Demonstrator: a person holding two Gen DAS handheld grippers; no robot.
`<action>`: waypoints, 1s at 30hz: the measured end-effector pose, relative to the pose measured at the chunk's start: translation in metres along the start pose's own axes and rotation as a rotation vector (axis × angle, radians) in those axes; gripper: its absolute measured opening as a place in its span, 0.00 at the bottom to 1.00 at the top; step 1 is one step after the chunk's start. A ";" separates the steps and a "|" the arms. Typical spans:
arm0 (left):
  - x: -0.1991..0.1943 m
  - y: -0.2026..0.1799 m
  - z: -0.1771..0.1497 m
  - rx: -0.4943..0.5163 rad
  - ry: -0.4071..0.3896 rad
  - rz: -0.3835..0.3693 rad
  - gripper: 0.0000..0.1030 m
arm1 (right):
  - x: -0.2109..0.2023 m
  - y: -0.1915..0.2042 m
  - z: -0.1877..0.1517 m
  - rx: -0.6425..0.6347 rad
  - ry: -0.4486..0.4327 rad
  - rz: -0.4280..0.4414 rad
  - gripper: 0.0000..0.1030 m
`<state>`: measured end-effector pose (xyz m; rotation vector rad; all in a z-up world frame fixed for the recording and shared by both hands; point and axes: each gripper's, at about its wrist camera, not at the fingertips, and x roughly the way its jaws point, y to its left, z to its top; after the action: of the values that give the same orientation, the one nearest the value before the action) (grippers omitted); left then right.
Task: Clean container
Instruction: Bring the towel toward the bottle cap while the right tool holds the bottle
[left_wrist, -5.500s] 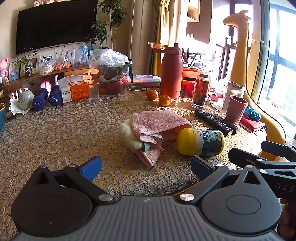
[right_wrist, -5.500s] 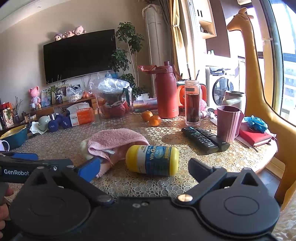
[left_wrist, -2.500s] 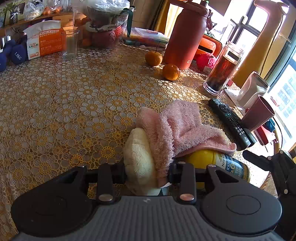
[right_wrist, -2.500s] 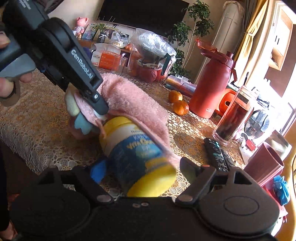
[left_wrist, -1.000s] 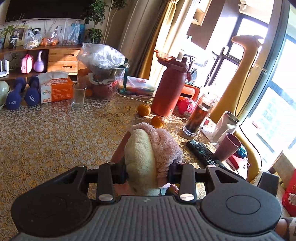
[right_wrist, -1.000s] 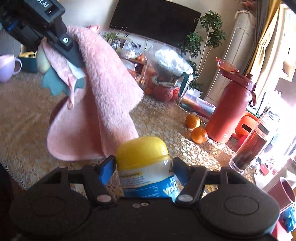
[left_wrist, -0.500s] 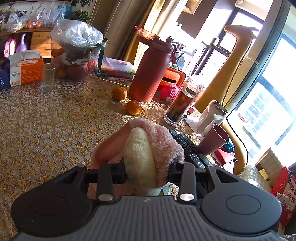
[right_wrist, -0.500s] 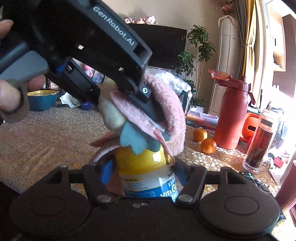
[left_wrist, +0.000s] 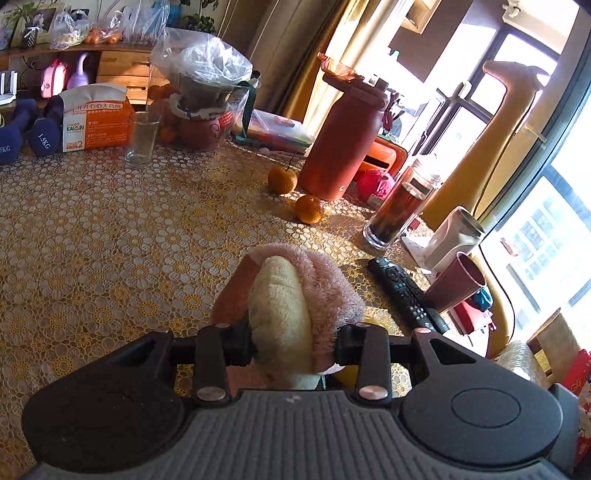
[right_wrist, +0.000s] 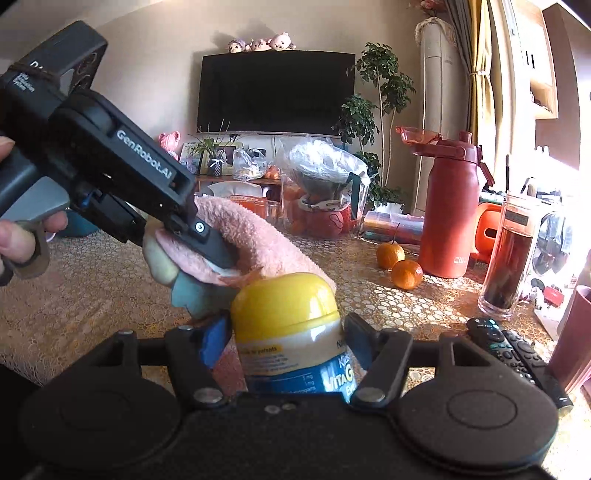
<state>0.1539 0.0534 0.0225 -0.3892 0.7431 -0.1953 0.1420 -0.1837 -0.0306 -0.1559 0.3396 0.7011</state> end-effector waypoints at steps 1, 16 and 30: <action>-0.002 -0.006 0.002 0.006 -0.005 -0.014 0.36 | 0.002 0.003 0.000 0.002 -0.007 0.000 0.64; 0.042 0.008 -0.022 -0.041 0.116 0.001 0.36 | -0.007 -0.014 -0.012 0.059 -0.003 -0.004 0.60; 0.048 0.018 -0.046 0.117 0.146 0.106 0.76 | -0.013 -0.024 -0.012 0.090 0.023 0.014 0.61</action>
<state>0.1580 0.0419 -0.0453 -0.2248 0.8899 -0.1676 0.1456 -0.2126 -0.0361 -0.0760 0.3935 0.6974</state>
